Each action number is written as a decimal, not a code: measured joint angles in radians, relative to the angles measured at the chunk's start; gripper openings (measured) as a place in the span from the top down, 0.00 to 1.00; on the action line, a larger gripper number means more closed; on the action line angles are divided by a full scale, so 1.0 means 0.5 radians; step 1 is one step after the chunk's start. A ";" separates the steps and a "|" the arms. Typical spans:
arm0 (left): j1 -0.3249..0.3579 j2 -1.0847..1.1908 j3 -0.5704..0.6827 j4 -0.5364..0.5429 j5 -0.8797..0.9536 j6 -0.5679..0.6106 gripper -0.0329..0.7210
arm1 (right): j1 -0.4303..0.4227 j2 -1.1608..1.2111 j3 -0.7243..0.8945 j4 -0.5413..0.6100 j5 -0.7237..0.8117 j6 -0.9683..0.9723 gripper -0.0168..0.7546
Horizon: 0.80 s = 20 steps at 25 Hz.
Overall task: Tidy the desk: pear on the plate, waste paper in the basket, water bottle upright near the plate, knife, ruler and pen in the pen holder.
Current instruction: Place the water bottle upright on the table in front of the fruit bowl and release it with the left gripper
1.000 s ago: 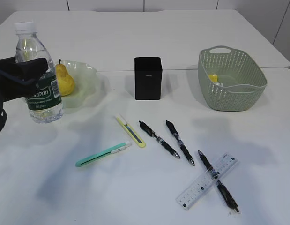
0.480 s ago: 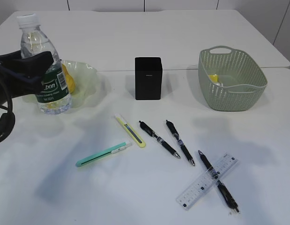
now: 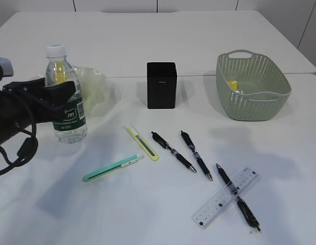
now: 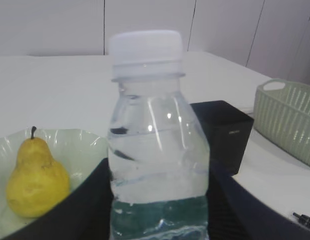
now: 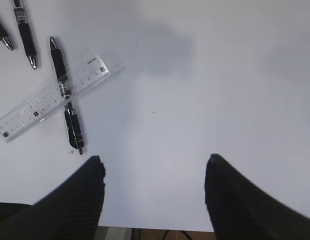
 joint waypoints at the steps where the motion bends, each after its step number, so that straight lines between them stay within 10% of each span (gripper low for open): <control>1: 0.000 0.040 -0.018 0.019 0.000 0.027 0.50 | 0.000 0.000 0.000 -0.004 0.003 0.000 0.37; 20: 0.224 0.566 -0.285 0.332 -0.150 0.080 0.50 | 0.000 0.000 0.000 -0.103 -0.035 0.004 0.37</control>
